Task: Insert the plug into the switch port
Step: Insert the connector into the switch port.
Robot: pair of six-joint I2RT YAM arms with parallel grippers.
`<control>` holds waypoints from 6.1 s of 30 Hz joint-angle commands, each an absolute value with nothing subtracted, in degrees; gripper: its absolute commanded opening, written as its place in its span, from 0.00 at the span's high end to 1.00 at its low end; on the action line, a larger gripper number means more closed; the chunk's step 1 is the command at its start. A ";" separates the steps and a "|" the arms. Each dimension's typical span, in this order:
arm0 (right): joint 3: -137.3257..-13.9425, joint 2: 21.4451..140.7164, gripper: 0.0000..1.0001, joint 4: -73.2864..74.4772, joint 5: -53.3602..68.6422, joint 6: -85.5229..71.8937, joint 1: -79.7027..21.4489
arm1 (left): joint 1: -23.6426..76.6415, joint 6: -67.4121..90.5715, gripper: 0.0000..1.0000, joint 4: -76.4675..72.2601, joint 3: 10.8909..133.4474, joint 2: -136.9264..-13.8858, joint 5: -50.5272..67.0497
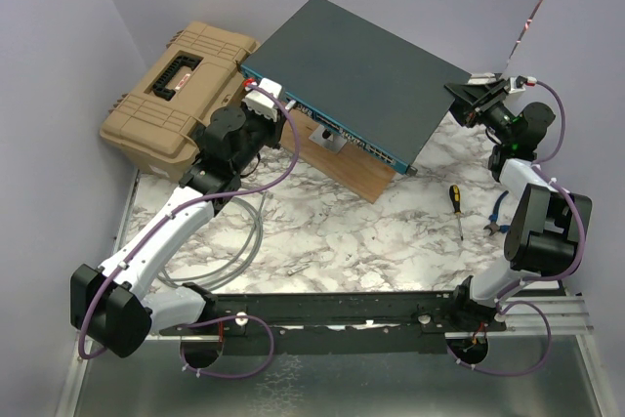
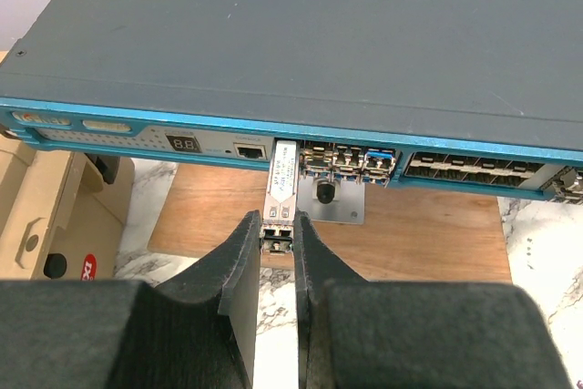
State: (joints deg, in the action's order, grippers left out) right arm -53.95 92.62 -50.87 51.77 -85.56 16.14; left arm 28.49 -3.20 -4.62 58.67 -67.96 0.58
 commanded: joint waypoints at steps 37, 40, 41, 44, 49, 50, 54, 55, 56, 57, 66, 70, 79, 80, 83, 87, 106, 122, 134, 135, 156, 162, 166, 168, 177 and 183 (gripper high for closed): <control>-56.44 93.51 0.62 -53.35 54.54 -84.89 16.35 | 31.03 -5.79 1.00 -15.65 53.38 -68.00 0.45; -56.39 93.60 0.62 -53.73 54.72 -85.08 16.35 | 31.03 -5.62 1.00 -17.52 52.45 -68.21 -0.68; -56.44 93.60 0.62 -53.77 54.69 -85.14 16.36 | 30.95 -5.58 1.00 -18.09 52.31 -68.35 -1.01; -56.60 93.69 0.63 -54.32 54.84 -85.46 16.35 | 30.87 -5.30 1.00 -19.07 52.83 -68.94 -0.49; -56.52 93.95 0.63 -55.11 55.09 -85.96 16.39 | 30.52 -4.57 1.00 -19.94 54.06 -70.65 -0.03; -56.47 93.95 0.63 -55.18 55.08 -85.96 16.38 | 30.42 -4.35 1.00 -20.01 54.25 -71.07 -0.05; -56.58 93.95 0.63 -55.41 55.28 -86.04 16.37 | 30.07 -3.34 1.00 -20.20 54.81 -72.78 1.98; -56.64 93.95 0.63 -55.45 55.36 -86.04 16.35 | 30.08 -3.12 1.00 -20.35 54.98 -73.11 2.46; -56.68 94.01 0.63 -55.50 55.41 -86.11 16.35 | 30.04 -2.81 1.00 -20.70 55.22 -73.39 2.92; -56.73 93.99 0.63 -55.59 55.44 -86.13 16.35 | 30.06 -2.61 1.00 -21.00 55.46 -73.60 3.28; -56.96 94.37 0.63 -56.19 55.80 -86.57 16.38 | 30.06 -3.20 1.00 -21.18 59.56 -76.53 6.56; -57.03 94.38 0.63 -56.23 55.73 -86.59 16.41 | 30.05 -2.70 0.99 -21.08 60.95 -77.51 7.14; -57.11 94.39 0.63 -55.89 55.31 -86.26 16.37 | 29.97 -4.57 0.80 -12.78 61.61 -73.40 2.99; -57.09 94.35 0.63 -55.63 55.22 -86.04 16.36 | 29.97 -4.71 0.78 -11.69 61.57 -72.80 2.26; -57.17 94.20 0.63 -54.61 54.94 -85.25 16.35 | 29.74 -5.18 0.71 -8.08 61.30 -71.01 0.59; -57.47 94.04 0.63 -53.79 55.00 -84.63 16.39 | 28.98 -5.10 0.64 -5.50 60.51 -68.82 0.44; -57.69 93.69 0.63 -52.66 55.07 -83.94 16.35 | 28.03 -3.87 1.00 -3.60 61.69 -69.77 4.00; -58.04 94.03 0.63 -53.09 55.23 -84.02 16.39 | 27.85 -3.80 1.00 -4.81 64.46 -73.58 3.63; -58.32 94.30 0.63 -53.09 55.46 -84.11 16.36 | 27.69 -3.35 1.00 -7.27 65.83 -75.70 4.47; -58.30 94.29 0.63 -53.09 55.45 -84.11 16.35 | 27.69 -3.34 1.00 -7.29 66.20 -75.94 4.55; -58.84 94.02 0.65 -48.85 56.56 -80.55 16.37 | 27.71 -1.18 1.00 -6.37 74.33 -81.93 6.59; -59.47 93.89 0.66 -47.34 56.85 -79.36 16.31 | 27.67 -0.33 1.00 -6.24 76.99 -84.13 8.95; -60.06 93.99 0.66 -45.56 57.65 -78.11 15.78 | 27.71 -0.19 1.00 -6.81 77.94 -84.88 9.18; -60.17 93.91 0.66 -44.86 57.91 -77.52 15.47 | 27.69 -0.25 1.00 -8.32 77.85 -84.77 9.00; -60.52 93.53 0.66 -43.38 57.44 -76.29 14.98 | 27.70 1.01 1.00 -11.00 73.63 -82.62 9.13; -61.08 93.66 0.66 -41.98 56.06 -76.29 15.21 | 27.64 -1.49 1.00 -8.36 67.71 -78.46 6.39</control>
